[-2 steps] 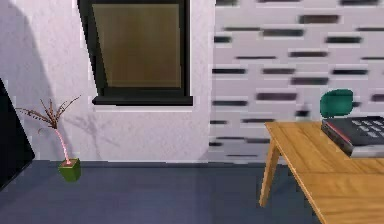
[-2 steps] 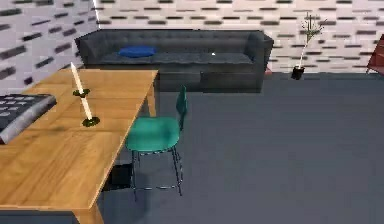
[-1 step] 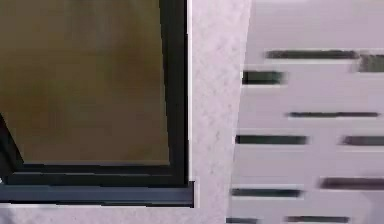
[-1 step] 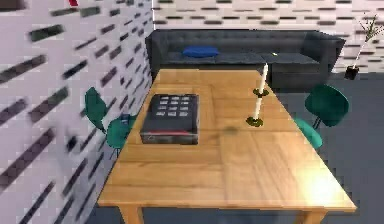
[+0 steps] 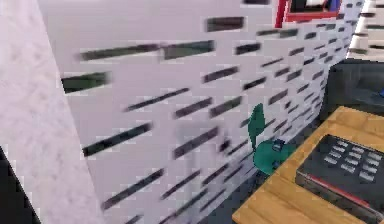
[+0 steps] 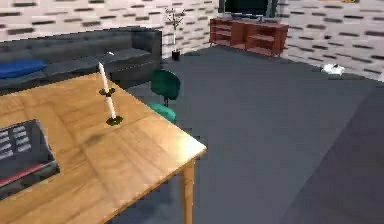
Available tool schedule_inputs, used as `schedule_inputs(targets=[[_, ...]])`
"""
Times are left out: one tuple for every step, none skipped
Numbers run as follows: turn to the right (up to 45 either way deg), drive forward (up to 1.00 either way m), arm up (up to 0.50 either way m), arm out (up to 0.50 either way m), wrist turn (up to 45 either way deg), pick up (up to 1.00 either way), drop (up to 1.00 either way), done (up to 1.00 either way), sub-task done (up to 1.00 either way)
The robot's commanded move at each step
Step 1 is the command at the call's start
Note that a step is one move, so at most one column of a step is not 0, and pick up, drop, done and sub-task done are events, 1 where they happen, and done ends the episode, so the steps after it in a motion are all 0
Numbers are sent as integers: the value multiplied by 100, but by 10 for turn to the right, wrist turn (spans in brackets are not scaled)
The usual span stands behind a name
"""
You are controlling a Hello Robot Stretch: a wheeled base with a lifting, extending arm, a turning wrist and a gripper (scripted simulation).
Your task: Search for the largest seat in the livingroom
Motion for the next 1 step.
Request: schedule_inputs(targets=[[450, 0, 0, 0, 0, 0, 0, 0, 0]])
